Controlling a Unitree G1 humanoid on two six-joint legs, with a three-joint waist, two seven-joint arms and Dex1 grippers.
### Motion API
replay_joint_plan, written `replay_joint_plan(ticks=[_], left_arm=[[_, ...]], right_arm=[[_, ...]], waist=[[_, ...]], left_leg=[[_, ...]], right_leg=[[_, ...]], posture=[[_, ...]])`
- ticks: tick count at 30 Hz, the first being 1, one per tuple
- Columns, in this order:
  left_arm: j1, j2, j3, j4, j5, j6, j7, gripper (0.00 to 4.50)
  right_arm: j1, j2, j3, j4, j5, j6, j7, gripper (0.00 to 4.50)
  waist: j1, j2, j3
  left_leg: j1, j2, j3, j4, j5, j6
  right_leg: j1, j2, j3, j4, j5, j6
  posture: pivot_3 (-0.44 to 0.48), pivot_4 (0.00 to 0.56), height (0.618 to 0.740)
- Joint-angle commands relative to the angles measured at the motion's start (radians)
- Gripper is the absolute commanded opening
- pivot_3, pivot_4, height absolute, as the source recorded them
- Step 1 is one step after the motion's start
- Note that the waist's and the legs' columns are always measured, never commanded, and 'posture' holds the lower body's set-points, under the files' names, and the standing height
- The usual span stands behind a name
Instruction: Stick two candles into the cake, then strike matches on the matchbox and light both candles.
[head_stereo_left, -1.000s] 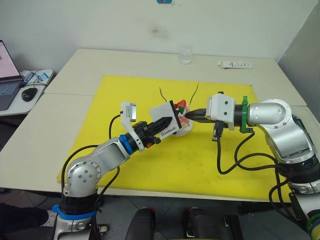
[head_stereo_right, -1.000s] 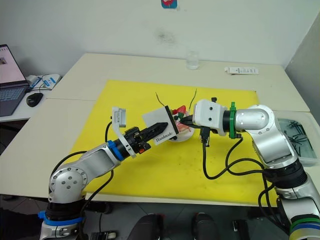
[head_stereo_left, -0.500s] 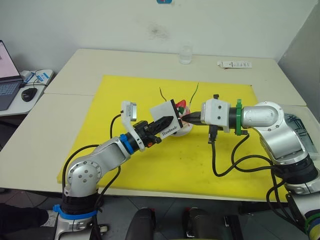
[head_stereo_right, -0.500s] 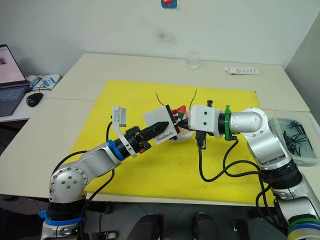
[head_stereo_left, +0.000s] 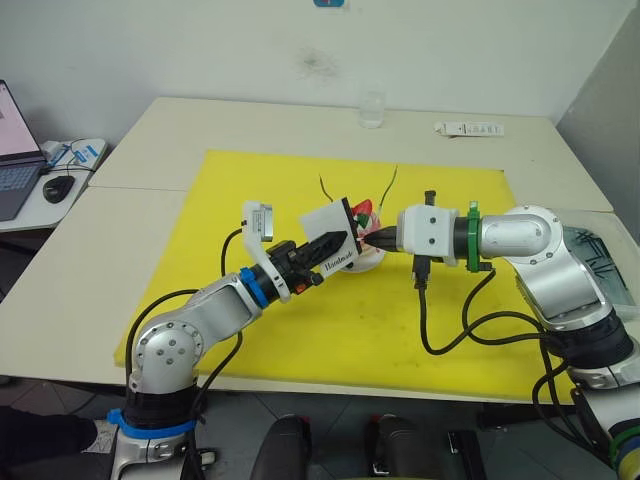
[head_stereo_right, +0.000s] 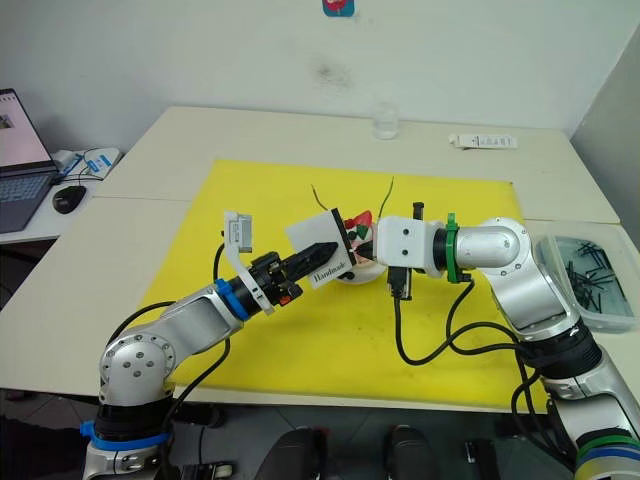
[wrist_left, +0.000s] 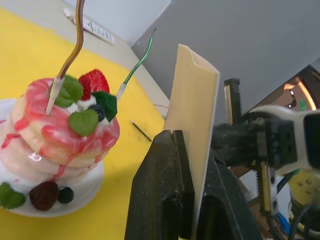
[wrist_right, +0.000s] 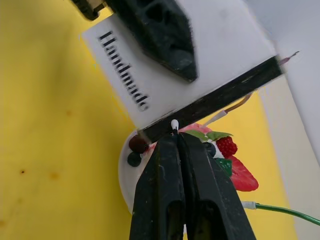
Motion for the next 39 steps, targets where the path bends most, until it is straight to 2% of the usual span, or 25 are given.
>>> replay_joint_plan(ticks=[1,4,12,25,29,32,33,39], left_arm=[[-0.154,-0.004,0.072,-0.013,-0.125,-0.055,0.023,0.0],[-0.183,0.032,0.086,0.007,-0.151,-0.04,0.028,0.0],[-0.019,0.112,0.05,-0.07,-0.129,0.006,-0.017,0.0],[0.218,0.272,0.112,-0.157,-0.2,0.02,-0.084,0.0],[0.375,0.345,0.15,-0.227,-0.207,0.026,-0.127,0.0],[0.433,0.362,0.159,-0.252,-0.214,0.009,-0.131,0.0],[0.447,0.36,0.157,-0.261,-0.213,0.002,-0.128,0.0],[0.452,0.331,0.119,-0.283,-0.191,-0.038,-0.093,0.0]], right_arm=[[0.055,-0.073,0.028,-0.059,-0.012,0.005,0.082,0.05],[0.063,-0.091,-0.007,-0.053,-0.008,0.021,0.07,0.05],[0.032,-0.073,-0.08,-0.015,0.002,0.064,0.018,0.05],[-0.015,-0.03,-0.087,0.03,0.006,0.066,-0.01,0.05],[-0.049,0.014,-0.093,0.055,0.013,0.068,-0.032,0.05],[-0.069,0.05,-0.101,0.072,0.018,0.073,-0.056,0.05],[-0.079,0.072,-0.106,0.08,0.021,0.075,-0.073,0.05],[-0.163,0.223,-0.138,0.178,0.026,0.079,-0.221,0.05]], waist=[[0.008,-0.001,0.0],[0.0,-0.001,0.0],[-0.009,-0.001,0.0],[-0.011,0.0,0.001],[-0.011,0.0,0.001],[-0.009,0.0,0.001],[-0.008,0.0,0.001],[-0.009,0.0,0.001]], left_leg=[[0.0,0.0,0.0,0.0,0.0,0.0],[0.0,-0.001,0.003,0.0,0.0,0.0],[0.002,0.002,0.0,-0.001,0.0,0.0],[0.002,0.001,0.003,-0.001,0.0,0.0],[0.002,0.002,0.002,-0.002,0.0,0.0],[0.002,0.002,0.001,-0.002,0.0,0.0],[0.002,0.002,0.001,-0.002,0.0,0.0],[0.002,0.001,0.002,-0.001,0.0,0.0]], right_leg=[[0.0,0.0,-0.001,0.0,0.0,0.0],[0.0,0.0,0.002,-0.001,0.0,0.0],[0.0,0.001,0.001,0.001,-0.001,-0.001],[0.0,-0.001,0.003,0.001,-0.001,-0.001],[-0.001,-0.001,0.002,0.001,-0.003,-0.004],[-0.001,-0.001,0.001,0.002,-0.004,-0.006],[-0.001,-0.001,0.001,0.002,-0.006,-0.01],[-0.001,-0.001,0.002,0.002,-0.005,-0.01]], posture=[[0.0,0.15,0.74],[0.0,0.15,0.74],[0.0,0.15,0.74],[0.0,0.15,0.74],[0.0,0.15,0.74],[0.0,0.15,0.74],[0.0,0.15,0.74],[0.0,0.15,0.74]])
